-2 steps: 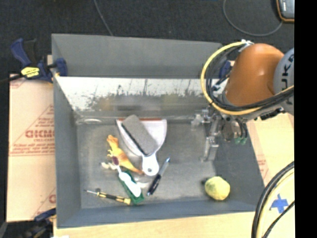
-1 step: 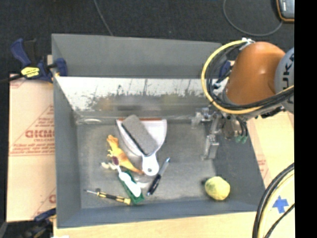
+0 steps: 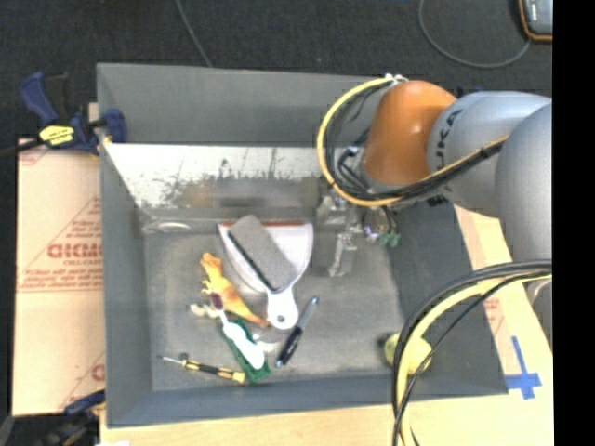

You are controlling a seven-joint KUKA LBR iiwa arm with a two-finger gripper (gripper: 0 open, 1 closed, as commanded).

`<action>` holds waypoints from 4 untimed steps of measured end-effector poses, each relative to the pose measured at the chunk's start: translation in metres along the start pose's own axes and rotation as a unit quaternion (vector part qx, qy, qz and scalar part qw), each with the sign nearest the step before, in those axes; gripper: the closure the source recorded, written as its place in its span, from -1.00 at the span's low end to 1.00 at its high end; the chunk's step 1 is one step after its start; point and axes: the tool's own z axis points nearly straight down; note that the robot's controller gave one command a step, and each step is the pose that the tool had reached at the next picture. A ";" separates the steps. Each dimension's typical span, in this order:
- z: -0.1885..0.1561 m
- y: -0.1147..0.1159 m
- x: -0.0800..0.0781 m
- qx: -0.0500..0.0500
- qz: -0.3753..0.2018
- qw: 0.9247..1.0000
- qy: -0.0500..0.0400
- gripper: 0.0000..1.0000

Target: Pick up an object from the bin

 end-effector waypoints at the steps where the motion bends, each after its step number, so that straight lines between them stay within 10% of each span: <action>1: -0.030 0.061 0.026 0.001 -0.247 0.969 0.000 -1.00; 2: -0.019 0.074 0.010 0.000 0.016 1.000 0.003 -1.00; 3: 0.010 0.091 0.018 0.000 -0.069 0.998 -0.006 -1.00; 4: 0.012 0.137 0.046 0.002 0.065 0.998 0.005 1.00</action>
Offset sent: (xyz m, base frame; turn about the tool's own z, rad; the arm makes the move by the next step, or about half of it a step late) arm -0.0108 0.0752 0.0174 0.0338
